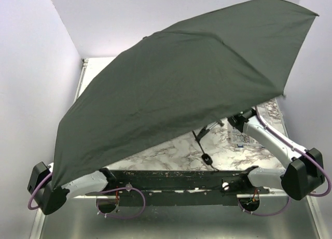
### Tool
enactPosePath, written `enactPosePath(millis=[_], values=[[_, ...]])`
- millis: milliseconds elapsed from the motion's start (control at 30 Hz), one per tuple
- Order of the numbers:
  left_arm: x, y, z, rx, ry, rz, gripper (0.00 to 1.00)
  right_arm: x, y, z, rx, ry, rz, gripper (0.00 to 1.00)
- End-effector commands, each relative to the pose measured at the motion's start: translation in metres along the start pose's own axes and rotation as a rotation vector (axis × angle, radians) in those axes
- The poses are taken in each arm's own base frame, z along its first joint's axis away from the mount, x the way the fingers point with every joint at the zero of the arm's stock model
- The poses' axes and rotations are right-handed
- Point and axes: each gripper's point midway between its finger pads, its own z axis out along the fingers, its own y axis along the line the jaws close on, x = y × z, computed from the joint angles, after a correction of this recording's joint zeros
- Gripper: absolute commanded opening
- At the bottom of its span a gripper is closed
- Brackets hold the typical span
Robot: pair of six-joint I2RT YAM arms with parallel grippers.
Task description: Put away the umbrella
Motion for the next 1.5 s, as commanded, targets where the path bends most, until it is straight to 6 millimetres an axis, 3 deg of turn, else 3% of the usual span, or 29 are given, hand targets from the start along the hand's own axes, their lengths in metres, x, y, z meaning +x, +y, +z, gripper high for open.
enactPosePath(millis=[0, 67, 133, 167, 267, 433, 500, 600, 667, 733, 867, 967, 1167, 1233, 1467], values=[[-0.019, -0.025, 0.009, 0.084, -0.046, 0.030, 0.00, -0.003, 0.008, -0.003, 0.009, 0.013, -0.158, 0.06], [-0.014, -0.030, 0.009, 0.104, -0.020, 0.027, 0.00, -0.009, 0.003, -0.002, 0.048, 0.019, -0.180, 0.33], [-0.007, -0.032, 0.008, 0.105, 0.005, 0.009, 0.00, -0.023, 0.005, 0.000, 0.060, 0.025, -0.212, 0.49], [-0.003, -0.034, 0.007, 0.111, 0.014, 0.001, 0.00, -0.030, 0.008, 0.001, 0.055, 0.029, -0.206, 0.56], [0.006, -0.038, 0.005, 0.125, 0.013, -0.012, 0.00, -0.049, 0.016, 0.007, 0.037, 0.016, -0.191, 0.59], [0.011, -0.048, 0.004, 0.141, -0.013, -0.003, 0.00, -0.052, 0.016, 0.018, -0.003, -0.002, -0.111, 0.52], [0.013, -0.053, 0.004, 0.151, -0.010, -0.002, 0.00, -0.052, 0.010, 0.021, 0.005, -0.005, -0.090, 0.38], [0.018, -0.055, 0.003, 0.162, 0.006, -0.001, 0.00, -0.054, 0.015, 0.021, -0.028, 0.007, -0.081, 0.08], [0.018, -0.055, -0.001, 0.172, 0.001, 0.001, 0.00, -0.054, 0.022, 0.021, -0.051, 0.016, -0.083, 0.01], [0.016, -0.057, -0.008, 0.192, -0.012, -0.008, 0.00, -0.053, 0.025, 0.020, -0.061, 0.028, -0.087, 0.01], [0.002, -0.059, -0.023, 0.222, -0.083, -0.039, 0.54, -0.049, 0.035, 0.017, -0.106, 0.076, -0.094, 0.01], [-0.015, -0.055, -0.031, 0.206, -0.166, -0.057, 0.71, -0.049, 0.044, 0.015, -0.145, 0.102, -0.107, 0.01], [-0.048, -0.040, -0.034, 0.150, -0.366, -0.094, 0.85, -0.048, 0.038, 0.016, -0.141, 0.105, -0.094, 0.01], [-0.061, -0.046, -0.033, 0.191, -0.446, -0.093, 0.88, -0.048, 0.035, 0.017, -0.138, 0.104, -0.087, 0.01], [-0.064, -0.050, -0.009, 0.239, -0.490, -0.118, 0.86, -0.046, 0.034, 0.017, -0.133, 0.102, -0.085, 0.01]])
